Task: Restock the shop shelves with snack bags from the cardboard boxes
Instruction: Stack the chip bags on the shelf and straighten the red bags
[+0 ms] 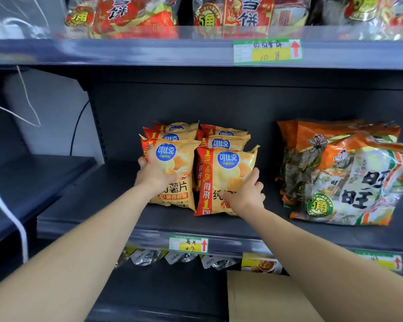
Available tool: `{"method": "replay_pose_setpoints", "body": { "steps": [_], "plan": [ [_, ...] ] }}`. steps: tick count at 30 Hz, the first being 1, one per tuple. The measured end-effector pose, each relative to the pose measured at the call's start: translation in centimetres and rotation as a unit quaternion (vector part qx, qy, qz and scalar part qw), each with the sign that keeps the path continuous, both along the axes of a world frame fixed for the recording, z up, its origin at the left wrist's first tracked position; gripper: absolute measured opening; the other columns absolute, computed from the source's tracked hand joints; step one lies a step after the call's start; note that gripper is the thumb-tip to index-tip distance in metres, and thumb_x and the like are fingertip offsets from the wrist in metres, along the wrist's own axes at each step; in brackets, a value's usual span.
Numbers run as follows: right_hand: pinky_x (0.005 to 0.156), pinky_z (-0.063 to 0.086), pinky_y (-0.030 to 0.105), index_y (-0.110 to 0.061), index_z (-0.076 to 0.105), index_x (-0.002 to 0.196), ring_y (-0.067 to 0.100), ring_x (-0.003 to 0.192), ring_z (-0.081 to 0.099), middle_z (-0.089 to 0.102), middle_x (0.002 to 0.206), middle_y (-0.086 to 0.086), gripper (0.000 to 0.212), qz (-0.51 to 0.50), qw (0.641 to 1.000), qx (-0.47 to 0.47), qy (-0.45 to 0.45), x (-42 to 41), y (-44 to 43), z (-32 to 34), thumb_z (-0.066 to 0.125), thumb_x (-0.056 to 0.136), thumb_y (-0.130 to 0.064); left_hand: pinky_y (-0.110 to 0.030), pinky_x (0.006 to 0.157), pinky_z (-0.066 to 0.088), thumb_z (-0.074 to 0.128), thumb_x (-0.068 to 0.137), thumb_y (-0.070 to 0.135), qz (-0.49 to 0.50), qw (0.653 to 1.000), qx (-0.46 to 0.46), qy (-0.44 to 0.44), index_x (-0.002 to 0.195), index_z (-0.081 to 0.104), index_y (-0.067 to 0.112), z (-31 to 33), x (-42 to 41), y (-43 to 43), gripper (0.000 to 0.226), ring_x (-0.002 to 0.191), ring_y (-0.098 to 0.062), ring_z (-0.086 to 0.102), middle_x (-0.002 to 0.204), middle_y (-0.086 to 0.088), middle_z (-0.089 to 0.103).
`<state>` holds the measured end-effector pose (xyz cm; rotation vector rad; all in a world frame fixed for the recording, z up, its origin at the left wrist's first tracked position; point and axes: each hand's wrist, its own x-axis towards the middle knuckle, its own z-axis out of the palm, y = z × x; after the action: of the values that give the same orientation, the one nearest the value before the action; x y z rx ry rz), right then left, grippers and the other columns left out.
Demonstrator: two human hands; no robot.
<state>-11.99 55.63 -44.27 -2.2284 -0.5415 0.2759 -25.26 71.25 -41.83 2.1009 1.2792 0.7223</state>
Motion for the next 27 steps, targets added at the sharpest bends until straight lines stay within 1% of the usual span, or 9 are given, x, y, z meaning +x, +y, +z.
{"method": "replay_pose_setpoints", "body": {
  "steps": [5, 8, 11, 15, 19, 21, 24, 27],
  "plan": [
    [0.103, 0.037, 0.051, -0.024, -0.005, 0.148, 0.036, 0.131, 0.032, 0.027, 0.145, 0.011, 0.106, 0.001, 1.000, -0.004, -0.010, 0.0, -0.1, -0.1, 0.074, 0.078, -0.036, -0.040, 0.093, 0.047, 0.075, 0.077, 0.024, -0.003, 1.000, -0.002, -0.008, 0.150, -0.004, 0.029, -0.3, -0.1, 0.0, 0.108, 0.121, -0.032, 0.047, 0.146, -0.009, 0.021],
    [0.103, 0.036, 0.051, -0.024, -0.006, 0.148, 0.035, 0.132, 0.031, 0.025, 0.146, 0.011, 0.108, 0.003, 1.000, -0.018, -0.019, -0.1, -0.5, -0.3, 0.074, 0.077, -0.038, -0.044, 0.097, 0.048, 0.074, 0.076, 0.024, 0.002, 1.000, 0.000, -0.004, 0.150, -0.004, 0.030, -0.4, -0.1, 0.0, 0.108, 0.122, -0.032, 0.046, 0.146, -0.009, 0.021],
    [0.101, 0.039, 0.050, -0.024, -0.008, 0.148, 0.035, 0.131, 0.032, 0.027, 0.144, 0.011, 0.110, -0.005, 0.999, -0.037, -0.029, -0.6, -0.6, -0.6, 0.075, 0.077, -0.039, -0.046, 0.095, 0.049, 0.073, 0.077, 0.022, 0.006, 1.000, 0.003, -0.002, 0.150, -0.004, 0.031, -0.3, 0.0, -0.2, 0.106, 0.120, -0.032, 0.047, 0.145, -0.009, 0.022],
    [0.100, 0.041, 0.051, -0.025, -0.007, 0.147, 0.034, 0.130, 0.032, 0.028, 0.143, 0.011, 0.111, -0.017, 0.998, -0.038, -0.037, -0.5, -0.4, -0.7, 0.076, 0.076, -0.038, -0.046, 0.094, 0.050, 0.073, 0.077, 0.020, 0.005, 1.000, 0.000, -0.005, 0.150, -0.002, 0.030, -0.1, -0.2, -0.2, 0.105, 0.120, -0.031, 0.047, 0.145, -0.009, 0.023],
    [0.100, 0.039, 0.050, -0.023, -0.005, 0.147, 0.034, 0.130, 0.032, 0.029, 0.143, 0.011, 0.109, -0.024, 0.998, -0.038, -0.043, -0.8, -0.4, -0.5, 0.076, 0.076, -0.038, -0.041, 0.092, 0.050, 0.071, 0.079, 0.018, 0.006, 1.000, 0.002, -0.002, 0.150, -0.002, 0.029, -0.2, -0.4, -0.6, 0.102, 0.122, -0.032, 0.044, 0.146, -0.009, 0.021],
    [0.101, 0.037, 0.048, -0.022, -0.003, 0.147, 0.034, 0.130, 0.033, 0.029, 0.143, 0.011, 0.107, -0.027, 0.997, -0.037, -0.056, -1.2, -0.5, -0.5, 0.076, 0.076, -0.039, -0.040, 0.093, 0.046, 0.069, 0.081, 0.021, 0.014, 1.000, 0.008, 0.017, 0.150, -0.003, 0.029, -0.1, -0.3, -1.2, 0.100, 0.127, -0.034, 0.038, 0.150, -0.012, 0.015],
    [0.105, 0.033, 0.045, -0.018, 0.001, 0.148, 0.033, 0.132, 0.031, 0.026, 0.146, 0.011, 0.104, -0.022, 0.993, -0.033, -0.110, -1.7, -1.1, -0.2, 0.074, 0.077, -0.041, -0.048, 0.106, 0.037, 0.070, 0.082, 0.028, 0.036, 0.998, 0.025, 0.044, 0.150, -0.003, 0.027, 0.1, 0.0, -2.3, 0.099, 0.138, -0.036, 0.022, 0.154, -0.014, 0.004],
    [0.110, 0.029, 0.042, -0.011, 0.009, 0.149, 0.030, 0.136, 0.027, 0.025, 0.149, 0.010, 0.096, -0.020, 0.981, -0.025, -0.190, -2.1, -1.9, 0.3, 0.069, 0.081, -0.042, -0.050, 0.114, 0.024, 0.070, 0.082, 0.037, 0.062, 0.990, 0.110, 0.066, 0.148, 0.008, 0.019, 0.3, 0.0, -3.9, 0.093, 0.142, -0.036, 0.014, 0.155, -0.014, 0.004]
  ]
}}
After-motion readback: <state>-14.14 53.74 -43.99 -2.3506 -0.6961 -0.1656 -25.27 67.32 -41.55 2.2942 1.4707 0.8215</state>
